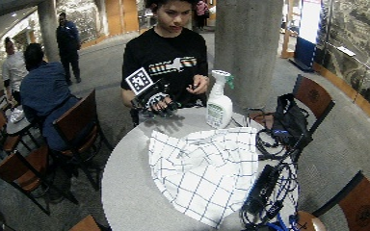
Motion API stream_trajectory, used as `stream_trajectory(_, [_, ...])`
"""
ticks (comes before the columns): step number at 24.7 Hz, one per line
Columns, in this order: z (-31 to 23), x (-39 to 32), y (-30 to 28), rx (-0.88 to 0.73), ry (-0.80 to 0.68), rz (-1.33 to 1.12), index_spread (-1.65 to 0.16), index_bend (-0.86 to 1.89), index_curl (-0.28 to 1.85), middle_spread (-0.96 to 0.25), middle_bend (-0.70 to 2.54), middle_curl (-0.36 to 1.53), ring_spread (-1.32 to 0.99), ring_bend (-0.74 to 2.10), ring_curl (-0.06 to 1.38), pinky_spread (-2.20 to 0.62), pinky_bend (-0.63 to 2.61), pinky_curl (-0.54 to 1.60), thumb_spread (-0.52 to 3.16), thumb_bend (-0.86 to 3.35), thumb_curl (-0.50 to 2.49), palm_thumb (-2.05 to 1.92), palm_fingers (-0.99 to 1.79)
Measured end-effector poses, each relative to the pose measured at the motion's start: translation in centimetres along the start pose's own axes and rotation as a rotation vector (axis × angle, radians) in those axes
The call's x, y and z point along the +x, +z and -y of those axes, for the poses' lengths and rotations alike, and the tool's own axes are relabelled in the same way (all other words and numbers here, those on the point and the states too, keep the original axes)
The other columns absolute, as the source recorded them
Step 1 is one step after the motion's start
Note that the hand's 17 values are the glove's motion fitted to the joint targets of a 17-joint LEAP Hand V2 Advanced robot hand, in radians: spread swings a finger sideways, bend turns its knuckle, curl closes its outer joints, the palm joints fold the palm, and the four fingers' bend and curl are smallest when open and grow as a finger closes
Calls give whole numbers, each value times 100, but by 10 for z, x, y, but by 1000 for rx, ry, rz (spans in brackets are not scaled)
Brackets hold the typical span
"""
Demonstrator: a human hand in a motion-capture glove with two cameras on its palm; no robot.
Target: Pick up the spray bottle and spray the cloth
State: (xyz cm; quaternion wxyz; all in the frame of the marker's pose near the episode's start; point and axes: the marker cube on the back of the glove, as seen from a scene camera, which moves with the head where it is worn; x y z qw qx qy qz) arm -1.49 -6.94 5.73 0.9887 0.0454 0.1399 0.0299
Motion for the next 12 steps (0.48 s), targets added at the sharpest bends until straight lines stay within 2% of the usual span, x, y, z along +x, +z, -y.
stream_trajectory(6, [-11, 24, 0, -68, 32, 7, -23, 27, 47, -6, 30, 44, -6, 23, 37, 23, 9, 19, 96, -2, 54, 84, 85])
stream_trajectory(12, [-14, 29, 1, -72, 48, 13, -23, 28, 47, -7, 31, 44, -7, 23, 37, 23, 9, 16, 97, -2, 53, 85, 85])
